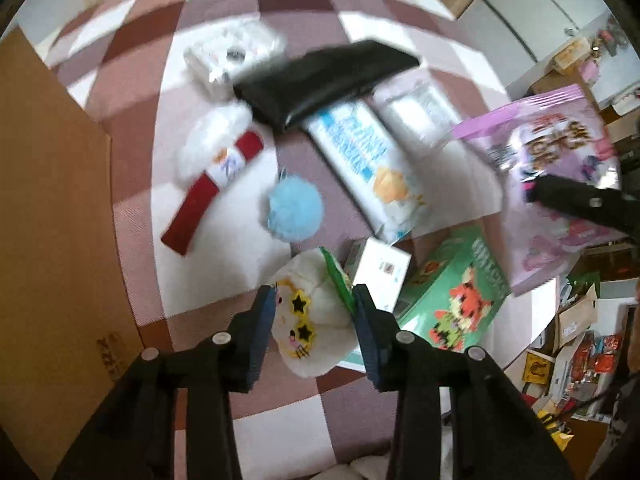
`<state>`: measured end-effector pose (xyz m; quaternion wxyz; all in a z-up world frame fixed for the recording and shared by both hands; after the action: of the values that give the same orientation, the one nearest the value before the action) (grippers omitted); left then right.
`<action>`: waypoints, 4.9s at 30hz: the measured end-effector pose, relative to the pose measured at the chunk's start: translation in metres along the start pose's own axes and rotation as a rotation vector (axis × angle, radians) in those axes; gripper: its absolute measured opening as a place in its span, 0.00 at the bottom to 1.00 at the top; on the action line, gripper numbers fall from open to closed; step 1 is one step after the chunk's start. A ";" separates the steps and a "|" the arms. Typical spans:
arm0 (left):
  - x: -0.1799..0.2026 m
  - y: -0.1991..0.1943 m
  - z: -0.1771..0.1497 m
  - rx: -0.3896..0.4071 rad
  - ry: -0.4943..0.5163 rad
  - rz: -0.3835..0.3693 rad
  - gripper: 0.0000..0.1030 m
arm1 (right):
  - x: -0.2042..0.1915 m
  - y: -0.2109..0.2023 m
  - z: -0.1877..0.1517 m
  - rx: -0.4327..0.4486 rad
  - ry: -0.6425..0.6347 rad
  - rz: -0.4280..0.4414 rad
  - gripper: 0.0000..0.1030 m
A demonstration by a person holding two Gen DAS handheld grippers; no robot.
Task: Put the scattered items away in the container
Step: 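Grasp the white plush doll with the left tool while the right tool grasps the pink snack bag, then carry the plush doll with the left tool over the box while the right tool carries the snack bag, then open the left tool dropping the doll into the box while the right tool drops the snack bag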
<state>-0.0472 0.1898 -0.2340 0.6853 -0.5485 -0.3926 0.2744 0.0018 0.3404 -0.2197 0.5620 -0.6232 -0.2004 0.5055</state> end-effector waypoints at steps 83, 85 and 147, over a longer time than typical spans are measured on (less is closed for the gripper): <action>-0.217 -0.264 -0.034 0.437 -0.353 0.093 0.49 | -0.379 -0.006 -0.008 -0.016 -0.654 0.112 0.45; -0.220 -0.260 -0.035 0.429 -0.356 0.083 0.49 | -0.383 -0.001 -0.010 -0.025 -0.660 0.108 0.45; -0.220 -0.207 -0.018 0.278 -0.321 0.079 0.51 | -0.367 0.058 -0.022 -0.163 -0.634 0.037 0.46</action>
<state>-0.1626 -0.0482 -0.0875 0.6719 -0.4130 -0.4334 0.4361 -0.1475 0.0122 -0.1270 0.4108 -0.4811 -0.3938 0.6668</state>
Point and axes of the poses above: each gripper's, at about its wrist camera, not at the fingertips, and y roughly the way its jaws point, x to its right, z to its top, the point moved 10 cm from there along y, roughly the way its jaws point, and after that the axes turned 1 degree about -z, right-handed, at the moved point
